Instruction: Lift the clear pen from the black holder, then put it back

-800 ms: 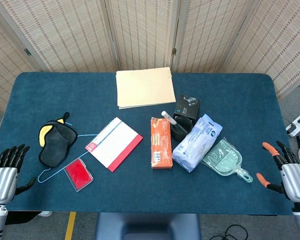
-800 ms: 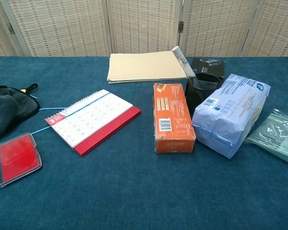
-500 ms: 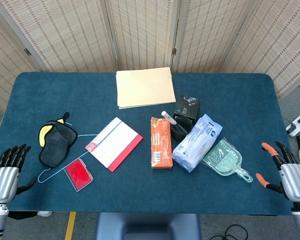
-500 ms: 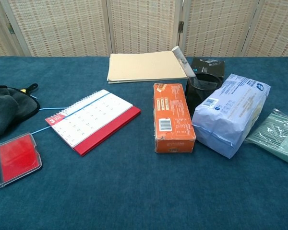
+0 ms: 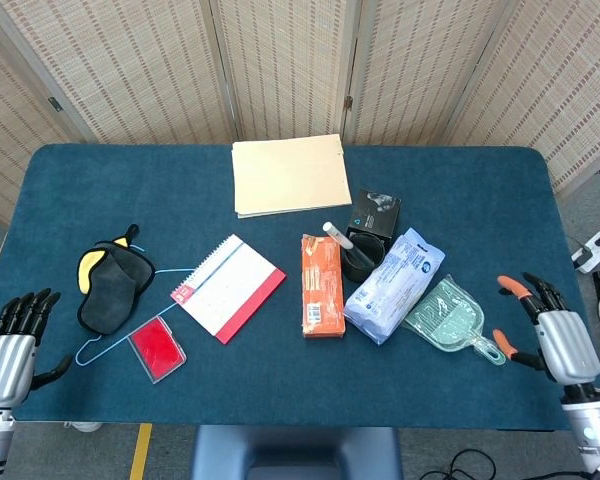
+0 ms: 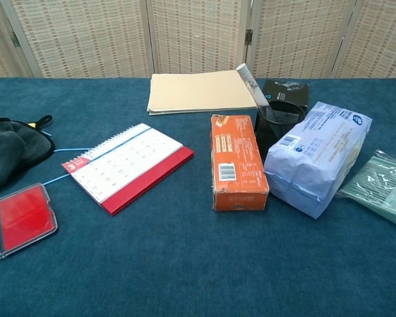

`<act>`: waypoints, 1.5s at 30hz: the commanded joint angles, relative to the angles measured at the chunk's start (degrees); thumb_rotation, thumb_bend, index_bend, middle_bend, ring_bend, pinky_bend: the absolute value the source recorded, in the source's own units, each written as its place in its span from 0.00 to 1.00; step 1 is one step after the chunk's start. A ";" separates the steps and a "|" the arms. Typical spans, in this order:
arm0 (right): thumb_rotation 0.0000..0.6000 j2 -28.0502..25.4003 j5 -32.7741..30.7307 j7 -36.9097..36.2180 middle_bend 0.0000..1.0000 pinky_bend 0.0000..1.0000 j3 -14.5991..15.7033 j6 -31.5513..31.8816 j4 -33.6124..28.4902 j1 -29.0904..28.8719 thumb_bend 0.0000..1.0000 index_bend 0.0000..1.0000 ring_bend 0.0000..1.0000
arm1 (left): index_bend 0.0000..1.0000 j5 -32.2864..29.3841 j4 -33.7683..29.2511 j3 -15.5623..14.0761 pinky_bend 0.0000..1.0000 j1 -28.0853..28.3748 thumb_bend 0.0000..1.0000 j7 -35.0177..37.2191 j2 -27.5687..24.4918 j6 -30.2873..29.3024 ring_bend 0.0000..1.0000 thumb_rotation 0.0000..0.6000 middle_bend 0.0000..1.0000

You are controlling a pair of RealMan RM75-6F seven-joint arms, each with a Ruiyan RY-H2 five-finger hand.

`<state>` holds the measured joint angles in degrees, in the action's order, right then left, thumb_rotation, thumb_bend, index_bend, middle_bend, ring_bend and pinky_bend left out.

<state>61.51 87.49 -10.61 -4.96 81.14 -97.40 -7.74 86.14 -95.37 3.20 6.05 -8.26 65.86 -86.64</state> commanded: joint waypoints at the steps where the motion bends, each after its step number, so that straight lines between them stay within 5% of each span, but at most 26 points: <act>1: 1.00 0.48 -3.84 2.64 0.29 0.11 -2.75 -4.93 -3.40 -3.77 0.33 0.24 0.08 | 0.11 0.12 -0.06 0.01 0.11 -0.05 0.26 0.17 -0.08 -0.16 0.08 1.00 0.11; 7: 1.00 0.77 -12.24 2.15 0.29 0.11 -7.81 -15.43 -6.85 -11.26 0.32 0.32 0.08 | 0.11 0.49 -0.11 -0.15 0.11 -0.47 0.26 0.68 -0.36 -0.83 0.08 1.00 0.11; 10: 1.00 1.07 -14.53 1.94 0.29 0.10 -9.11 -17.73 -6.87 -13.11 0.23 0.33 0.07 | 0.11 0.54 -0.11 -0.21 0.11 -0.58 0.26 0.76 -0.41 -0.96 0.08 1.00 0.11; 18: 1.00 8.70 -31.51 11.87 0.21 0.02 -14.84 -28.75 -0.55 -26.83 0.15 0.33 0.00 | 0.11 0.76 -0.31 -0.52 0.11 -1.30 0.26 0.97 -0.80 -1.70 0.08 1.00 0.11; 28: 1.00 17.99 -45.41 22.34 0.21 0.02 -15.18 -32.28 8.77 -38.01 0.25 0.33 0.00 | 0.11 0.34 -0.47 -0.72 0.11 -1.91 0.26 0.56 -0.90 -1.90 0.08 1.00 0.11; 45: 1.00 25.42 -53.79 28.30 0.23 0.02 -14.08 -33.39 18.46 -45.67 0.28 0.40 0.00 | 0.11 -0.37 -0.17 -0.47 0.11 -1.98 0.26 0.44 -0.73 -1.40 0.08 1.00 0.11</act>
<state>86.68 33.96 17.45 -19.14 47.83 -79.22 -53.16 85.76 -95.54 2.74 4.08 -7.82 65.13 -88.04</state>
